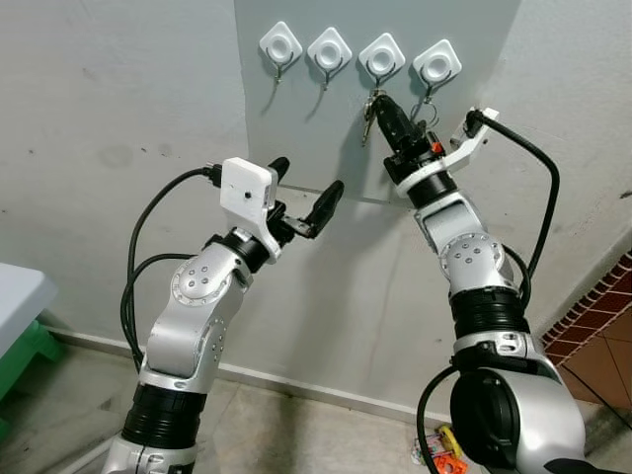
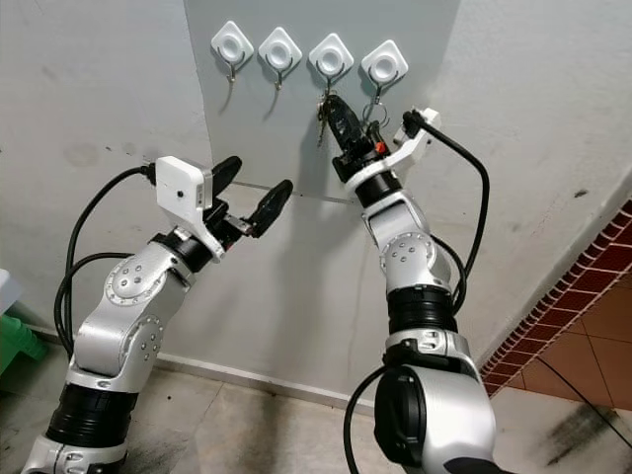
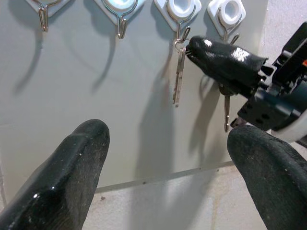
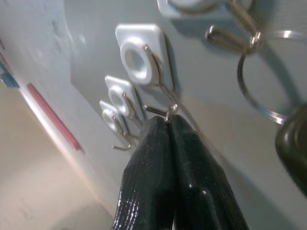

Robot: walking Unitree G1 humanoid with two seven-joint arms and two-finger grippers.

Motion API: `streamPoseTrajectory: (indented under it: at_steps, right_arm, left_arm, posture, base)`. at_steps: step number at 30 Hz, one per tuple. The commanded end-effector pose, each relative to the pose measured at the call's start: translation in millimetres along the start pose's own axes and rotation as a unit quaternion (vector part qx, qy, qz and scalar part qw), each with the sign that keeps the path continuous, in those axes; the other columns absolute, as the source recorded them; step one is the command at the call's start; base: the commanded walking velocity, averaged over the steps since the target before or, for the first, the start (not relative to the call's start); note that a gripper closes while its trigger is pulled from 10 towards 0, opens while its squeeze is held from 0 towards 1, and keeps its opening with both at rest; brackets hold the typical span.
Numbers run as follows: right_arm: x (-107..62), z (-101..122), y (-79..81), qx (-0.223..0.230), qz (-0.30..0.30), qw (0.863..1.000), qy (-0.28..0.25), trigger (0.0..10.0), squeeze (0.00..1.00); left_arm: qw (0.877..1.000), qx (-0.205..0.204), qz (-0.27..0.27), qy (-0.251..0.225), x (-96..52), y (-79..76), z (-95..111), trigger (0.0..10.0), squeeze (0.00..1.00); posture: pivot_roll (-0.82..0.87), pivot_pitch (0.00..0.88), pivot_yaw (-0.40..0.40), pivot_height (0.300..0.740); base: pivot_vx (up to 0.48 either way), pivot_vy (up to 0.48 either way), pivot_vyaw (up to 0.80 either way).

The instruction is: Hang keys on a hook

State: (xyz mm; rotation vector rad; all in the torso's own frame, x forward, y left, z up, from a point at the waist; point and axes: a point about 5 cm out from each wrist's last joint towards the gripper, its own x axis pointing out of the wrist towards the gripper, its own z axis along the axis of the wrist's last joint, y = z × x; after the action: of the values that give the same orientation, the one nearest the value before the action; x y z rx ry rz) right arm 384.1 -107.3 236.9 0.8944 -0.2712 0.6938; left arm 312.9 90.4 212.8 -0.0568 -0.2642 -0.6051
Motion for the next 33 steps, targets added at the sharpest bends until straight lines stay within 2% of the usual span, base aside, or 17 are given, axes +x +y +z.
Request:
streamPoseTrajectory:
  at_steps: [1, 2, 4, 7, 9, 15, 17, 19, 20, 21, 23, 26, 27, 28, 31, 32, 33]
  right_arm:
    - [-0.2, -0.4, 2.9, -0.003, 0.005, 1.0, 0.005, 10.0, 0.34]
    - [-2.2, -2.3, 2.7, -0.003, 0.005, 1.0, 0.008, 10.0, 1.0]
    - [-3.7, -3.5, 2.4, -0.003, 0.005, 1.0, 0.009, 10.0, 1.0]
    - [-9.8, -9.2, 1.6, -0.041, 0.005, 0.999, 0.017, 10.0, 1.0]
    - [-11.8, -11.5, 1.0, -0.049, 0.005, 0.999, 0.022, 10.0, 1.0]
    - [-29.4, -23.6, -11.4, -0.143, -0.036, 0.988, 0.046, 10.0, 1.0]
    - [-42.6, -28.4, -21.5, -0.185, -0.069, 0.979, 0.055, 10.0, 1.0]
    - [-50.3, -30.9, -26.8, -0.197, -0.085, 0.975, 0.058, 10.0, 1.0]
    - [-59.6, -32.6, -33.4, -0.212, -0.11, 0.969, 0.06, 10.0, 1.0]
    - [-59.6, -32.6, -33.4, -0.212, -0.11, 0.969, 0.06, 10.0, 1.0]
    - [-70.7, -34.4, -40.9, -0.224, -0.14, 0.963, 0.058, 10.0, 1.0]
    - [-94.2, -36.3, -56.3, -0.247, -0.203, 0.946, 0.058, 10.0, 1.0]
    - [-94.2, -36.3, -56.3, -0.247, -0.203, 0.946, 0.058, 10.0, 1.0]
    - [-118.9, -44.5, -70.6, -0.262, -0.247, 0.929, 0.082, 10.0, 1.0]
    - [-145.4, -56.7, -82.9, -0.283, -0.28, 0.909, 0.121, 10.0, 1.0]
    - [-171.1, -67.2, -93.2, -0.3, -0.314, 0.887, 0.156, 10.0, 1.0]
    - [-171.1, -67.2, -93.2, -0.3, -0.314, 0.887, 0.156, 10.0, 1.0]
  left_arm:
    - [1.0, 0.001, 0.002, -0.01, 0.4, 0.3, 6.5, 10.0, 0.0]
    - [1.0, -0.001, 0.004, -0.011, 0.2, 0.5, 6.5, 10.0, 0.0]
    - [1.0, -0.002, 0.005, -0.01, -0.1, 0.5, 6.3, 10.0, 0.0]
    - [1.0, -0.002, 0.01, -0.009, -0.1, 1.7, 5.2, 10.0, 0.0]
    - [1.0, -0.001, 0.013, -0.007, 0.0, 2.1, 4.3, 10.0, 0.0]
    - [0.999, -0.006, 0.043, 0.002, -0.8, 7.4, -4.6, 10.0, 0.0]
    - [0.997, -0.005, 0.072, 0.024, -4.6, 13.3, -20.7, 10.0, 0.0]
    - [0.995, 0.002, 0.089, 0.038, -7.8, 16.7, -30.5, 10.0, 0.0]
    - [0.992, 0.001, 0.111, 0.056, -11.8, 21.1, -41.5, 10.0, 0.0]
    - [0.992, 0.001, 0.111, 0.056, -11.8, 21.1, -41.5, 10.0, 0.0]
    - [0.989, -0.018, 0.128, 0.076, -17.2, 25.6, -54.3, 10.0, 0.0]
    - [0.982, -0.031, 0.15, 0.106, -28.4, 30.5, -76.9, 10.0, 0.0]
    - [0.982, -0.031, 0.15, 0.106, -28.4, 30.5, -76.9, 10.0, 0.0]
    - [0.974, -0.038, 0.173, 0.139, -40.6, 35.4, -99.9, 10.0, 0.0]
    - [0.964, -0.041, 0.197, 0.175, -54.3, 39.0, -123.0, 10.0, 0.0]
    - [0.953, -0.039, 0.215, 0.208, -68.1, 40.2, -142.0, 10.0, 0.0]
    - [0.953, -0.039, 0.215, 0.208, -68.1, 40.2, -142.0, 10.0, 0.0]
  posture:
    - [0.03, 0.0, -0.022, 0.74]
    - [0.03, 0.0, -0.023, 0.74]
    - [0.03, 0.0, -0.023, 0.74]
    - [0.02, 0.0, -0.022, 0.74]
    - [0.02, 0.0, -0.021, 0.74]
    - [0.02, 0.0, -0.017, 0.74]
    - [0.02, 0.0, -0.014, 0.74]
    - [0.01, 0.0, -0.01, 0.74]
    - [0.01, 0.0, -0.01, 0.74]
    - [0.01, 0.0, -0.01, 0.74]
    - [0.0, 0.0, -0.002, 0.74]
    - [-0.01, 0.0, 0.007, 0.74]
    - [-0.01, 0.0, 0.007, 0.74]
    - [-0.03, 0.0, 0.013, 0.74]
    - [-0.03, 0.0, 0.017, 0.74]
    - [-0.04, 0.0, 0.021, 0.74]
    - [-0.04, 0.0, 0.021, 0.74]
  base:
    - [0.0, 0.0, 0.0]
    - [0.0, 0.0, 0.0]
    - [0.0, 0.0, 0.0]
    - [0.0, 0.0, 0.0]
    - [0.0, 0.0, 0.0]
    - [0.0, 0.0, 0.0]
    - [0.0, 0.0, 0.0]
    - [0.0, 0.0, 0.0]
    - [0.0, 0.0, 0.0]
    - [0.0, 0.0, 0.0]
    - [0.0, 0.0, 0.0]
    - [0.0, 0.0, 0.0]
    - [0.0, 0.0, 0.0]
    - [0.0, 0.0, 0.0]
    - [0.0, 0.0, 0.0]
    - [0.0, 0.0, 0.0]
    - [0.0, 0.0, 0.0]
